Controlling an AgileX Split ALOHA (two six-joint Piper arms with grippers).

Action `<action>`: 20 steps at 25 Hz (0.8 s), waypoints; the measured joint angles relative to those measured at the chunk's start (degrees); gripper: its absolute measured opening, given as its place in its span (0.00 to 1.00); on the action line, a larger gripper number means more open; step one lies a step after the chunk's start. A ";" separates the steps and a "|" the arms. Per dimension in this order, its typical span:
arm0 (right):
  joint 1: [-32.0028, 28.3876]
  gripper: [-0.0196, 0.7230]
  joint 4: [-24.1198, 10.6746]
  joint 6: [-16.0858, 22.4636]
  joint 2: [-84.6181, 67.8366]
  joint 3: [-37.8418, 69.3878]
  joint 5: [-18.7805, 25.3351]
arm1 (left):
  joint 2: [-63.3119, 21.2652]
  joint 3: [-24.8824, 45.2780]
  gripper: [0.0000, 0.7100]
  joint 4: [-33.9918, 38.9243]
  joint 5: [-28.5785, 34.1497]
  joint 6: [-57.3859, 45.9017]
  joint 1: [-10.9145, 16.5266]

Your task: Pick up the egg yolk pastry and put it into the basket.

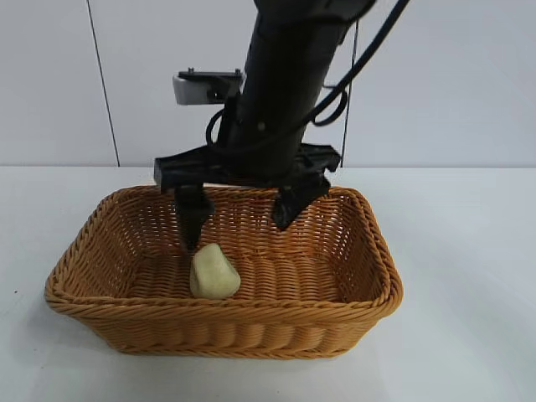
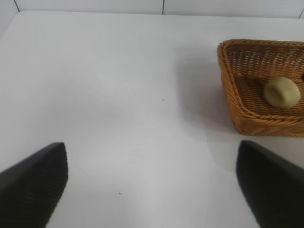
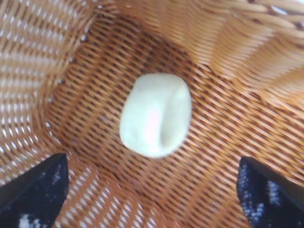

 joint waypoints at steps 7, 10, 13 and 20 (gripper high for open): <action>-2.88 0.96 -1.10 -1.06 -0.19 -11.35 14.55 | 0.00 0.00 0.98 0.00 0.00 0.00 0.00; -4.80 0.96 -1.10 -1.23 -0.37 -12.63 15.04 | 0.00 0.00 0.98 0.00 0.00 0.00 0.00; -7.55 0.96 -1.26 -1.98 -0.37 -12.71 15.35 | 0.00 0.00 0.98 0.00 0.00 0.00 0.00; -17.87 0.96 -4.91 -4.06 -0.37 -12.71 15.40 | 0.00 0.00 0.98 0.00 0.00 0.00 0.00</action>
